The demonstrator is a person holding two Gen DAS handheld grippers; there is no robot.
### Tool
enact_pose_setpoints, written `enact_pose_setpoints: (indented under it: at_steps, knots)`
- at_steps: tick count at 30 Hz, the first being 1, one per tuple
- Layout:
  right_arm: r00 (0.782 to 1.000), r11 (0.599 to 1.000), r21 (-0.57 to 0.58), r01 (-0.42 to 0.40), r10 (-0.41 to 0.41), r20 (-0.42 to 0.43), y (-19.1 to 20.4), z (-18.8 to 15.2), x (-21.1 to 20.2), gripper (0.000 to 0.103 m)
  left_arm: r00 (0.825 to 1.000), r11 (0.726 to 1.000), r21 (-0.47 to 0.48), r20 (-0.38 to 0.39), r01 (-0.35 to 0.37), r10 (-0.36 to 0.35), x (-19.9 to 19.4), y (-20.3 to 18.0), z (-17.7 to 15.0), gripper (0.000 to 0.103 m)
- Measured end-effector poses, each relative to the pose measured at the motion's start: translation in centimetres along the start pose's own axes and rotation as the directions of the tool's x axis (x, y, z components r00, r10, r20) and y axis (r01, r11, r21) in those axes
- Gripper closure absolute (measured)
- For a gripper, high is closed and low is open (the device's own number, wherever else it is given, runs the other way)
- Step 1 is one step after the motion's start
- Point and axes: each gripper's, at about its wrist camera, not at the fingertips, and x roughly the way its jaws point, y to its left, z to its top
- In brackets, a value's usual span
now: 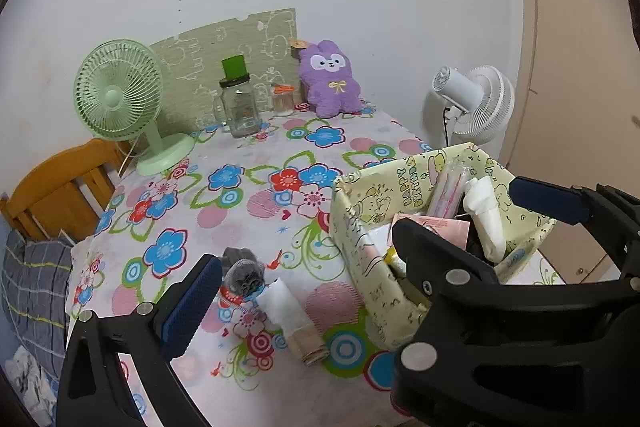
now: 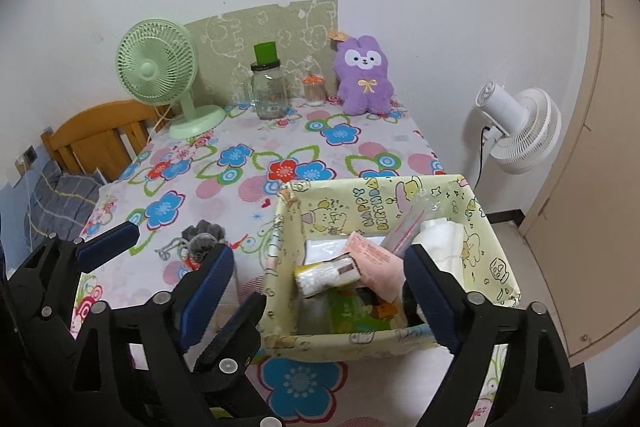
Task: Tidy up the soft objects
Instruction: 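Withdraw both tools from the gift box back over the table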
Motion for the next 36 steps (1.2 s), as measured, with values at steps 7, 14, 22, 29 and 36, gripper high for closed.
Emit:
enact_pose_setpoints:
  at_steps: [7, 14, 22, 29, 36]
  knots:
    - [0.999, 1.000, -0.022, -0.007, 0.008, 0.042, 1.7, -0.7, -1.3, 0.005, 1.000, 1.000, -0.026, 0.011, -0.013, 0.013, -1.2, 1.4, -0.9, 0.000]
    - [0.999, 0.999, -0.028, -0.025, 0.026, 0.042, 3.3, -1.3, -1.5, 0.004, 1.000, 0.999, -0.045, 0.012, -0.026, 0.027, -1.7, 2.9, -2.0, 0.000]
    - [0.997, 0.999, -0.023, -0.034, 0.036, 0.074, 4.7, -2.2, -1.6, 0.003, 1.000, 0.997, -0.073, 0.015, -0.018, 0.019, -1.9, 4.5, -3.2, 0.000]
    - [0.997, 0.999, -0.013, -0.038, 0.039, 0.062, 6.0, -3.2, -0.8, 0.003, 1.000, 0.997, -0.079, 0.000, -0.015, 0.015, -1.1, 5.9, -4.3, 0.000]
    - [0.998, 0.999, -0.016, -0.047, 0.048, 0.042, 7.5, -3.8, 1.0, 0.003, 1.000, 0.996, -0.092, -0.017, -0.021, 0.019, 0.2, 7.7, -5.3, 0.000]
